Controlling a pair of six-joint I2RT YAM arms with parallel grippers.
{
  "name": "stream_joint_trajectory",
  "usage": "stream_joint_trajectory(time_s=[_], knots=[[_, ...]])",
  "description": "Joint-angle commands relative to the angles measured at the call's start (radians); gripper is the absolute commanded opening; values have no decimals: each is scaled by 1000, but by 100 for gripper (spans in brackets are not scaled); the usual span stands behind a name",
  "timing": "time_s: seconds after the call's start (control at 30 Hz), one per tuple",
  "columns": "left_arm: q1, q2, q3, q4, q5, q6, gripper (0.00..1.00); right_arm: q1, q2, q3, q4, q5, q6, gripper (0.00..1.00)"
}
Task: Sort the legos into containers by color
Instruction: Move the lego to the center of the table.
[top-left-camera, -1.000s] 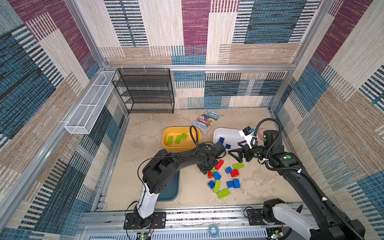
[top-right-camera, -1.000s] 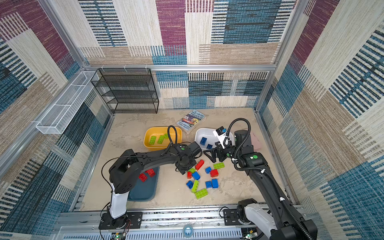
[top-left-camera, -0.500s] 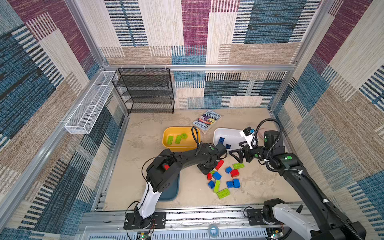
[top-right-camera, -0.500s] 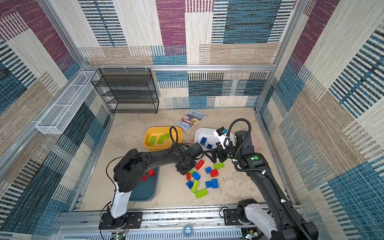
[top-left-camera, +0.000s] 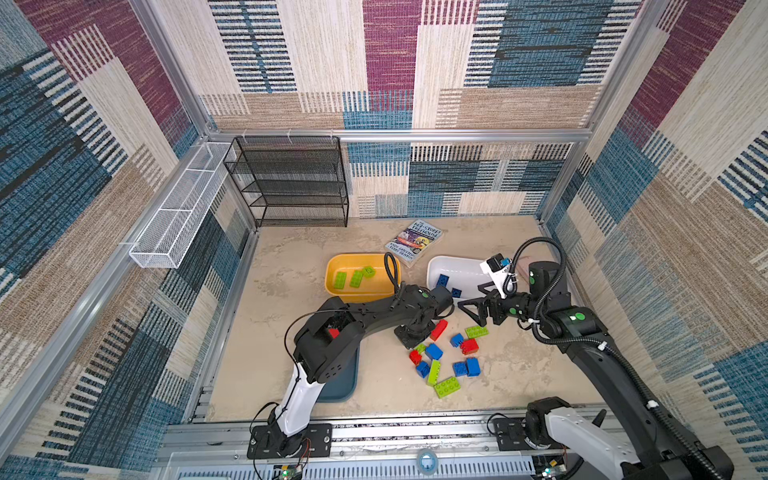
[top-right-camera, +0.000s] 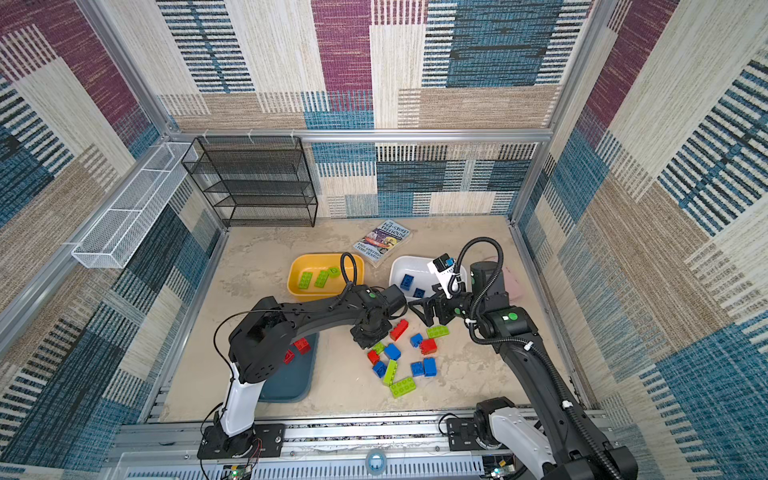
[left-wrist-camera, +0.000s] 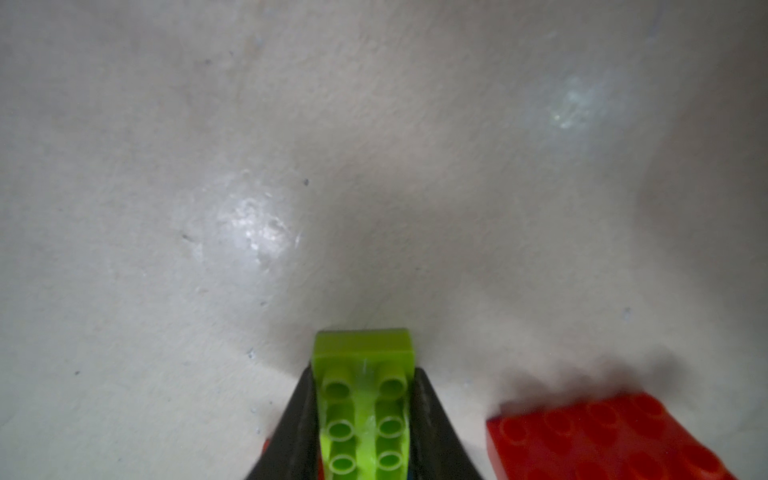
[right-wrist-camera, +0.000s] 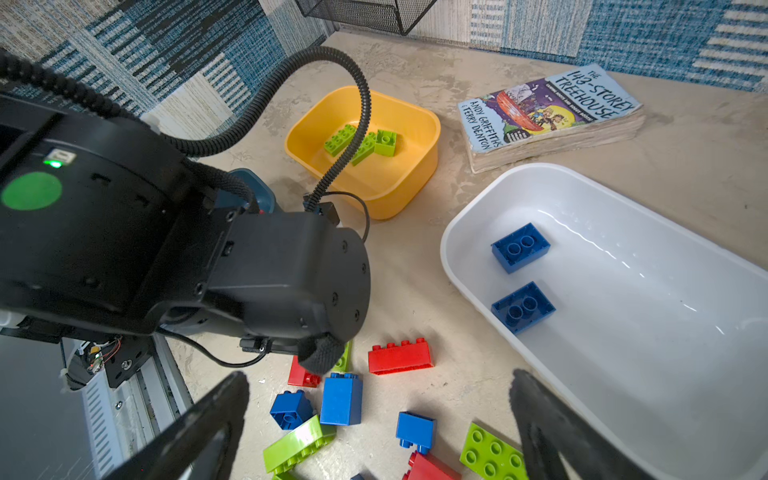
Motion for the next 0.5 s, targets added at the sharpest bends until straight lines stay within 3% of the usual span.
stream_joint_trajectory(time_s=[0.0, 0.27, 0.47], knots=[[43, -8, -30, -116, -61, 90, 19, 0, -8, -2, 11, 15, -8, 99], [121, -21, -24, -135, -98, 301, 21, 0, -13, -1, 11, 21, -9, 99], [124, -36, -31, -138, -70, 331, 33, 0, -5, 4, 16, 18, -3, 99]])
